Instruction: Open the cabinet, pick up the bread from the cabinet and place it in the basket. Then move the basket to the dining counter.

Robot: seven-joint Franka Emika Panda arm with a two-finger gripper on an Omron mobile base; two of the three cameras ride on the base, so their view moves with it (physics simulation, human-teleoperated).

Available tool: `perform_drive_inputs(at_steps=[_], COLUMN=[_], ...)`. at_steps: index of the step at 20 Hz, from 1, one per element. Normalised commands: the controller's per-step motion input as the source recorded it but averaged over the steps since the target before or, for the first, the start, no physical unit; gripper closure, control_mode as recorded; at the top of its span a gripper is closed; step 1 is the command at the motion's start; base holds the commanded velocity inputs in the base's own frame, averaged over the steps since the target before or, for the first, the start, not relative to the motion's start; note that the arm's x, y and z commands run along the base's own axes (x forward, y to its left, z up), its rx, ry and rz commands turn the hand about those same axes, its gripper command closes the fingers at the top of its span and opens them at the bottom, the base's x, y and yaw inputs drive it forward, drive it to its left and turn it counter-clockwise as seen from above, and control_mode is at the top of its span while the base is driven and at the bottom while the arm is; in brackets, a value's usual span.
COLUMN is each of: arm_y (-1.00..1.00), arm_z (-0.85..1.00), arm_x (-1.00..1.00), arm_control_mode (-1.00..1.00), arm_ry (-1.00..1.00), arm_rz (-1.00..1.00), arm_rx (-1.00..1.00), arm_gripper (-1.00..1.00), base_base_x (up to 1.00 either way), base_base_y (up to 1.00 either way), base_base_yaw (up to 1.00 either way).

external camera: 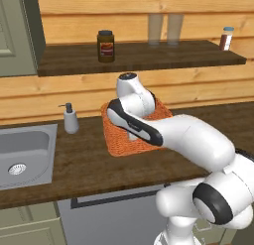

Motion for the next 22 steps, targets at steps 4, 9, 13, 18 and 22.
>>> perform_drive_inputs(at_steps=[4,9,13,18,22], arm_y=[-0.09,-0.20,0.00,0.00,0.00], arm_z=[0.70,0.32,0.00,0.00,0.00], arm_x=[-0.83,-0.22,0.00,0.00,-0.06], arm_control_mode=[-1.00,-1.00,-1.00,-1.00,-1.00], arm_ry=[0.02,0.06,0.00,0.00,0.00], arm_rz=[0.12,0.03,0.00,0.00,0.00], arm_rx=[-0.01,0.00,0.00,0.00,0.00], arm_gripper=[1.00,1.00,1.00,1.00,1.00], base_base_x=[0.00,0.00,0.00,0.00,0.00], base_base_y=[0.00,0.00,0.00,0.00,0.00], base_base_yaw=[0.00,0.00,0.00,0.00,0.00])
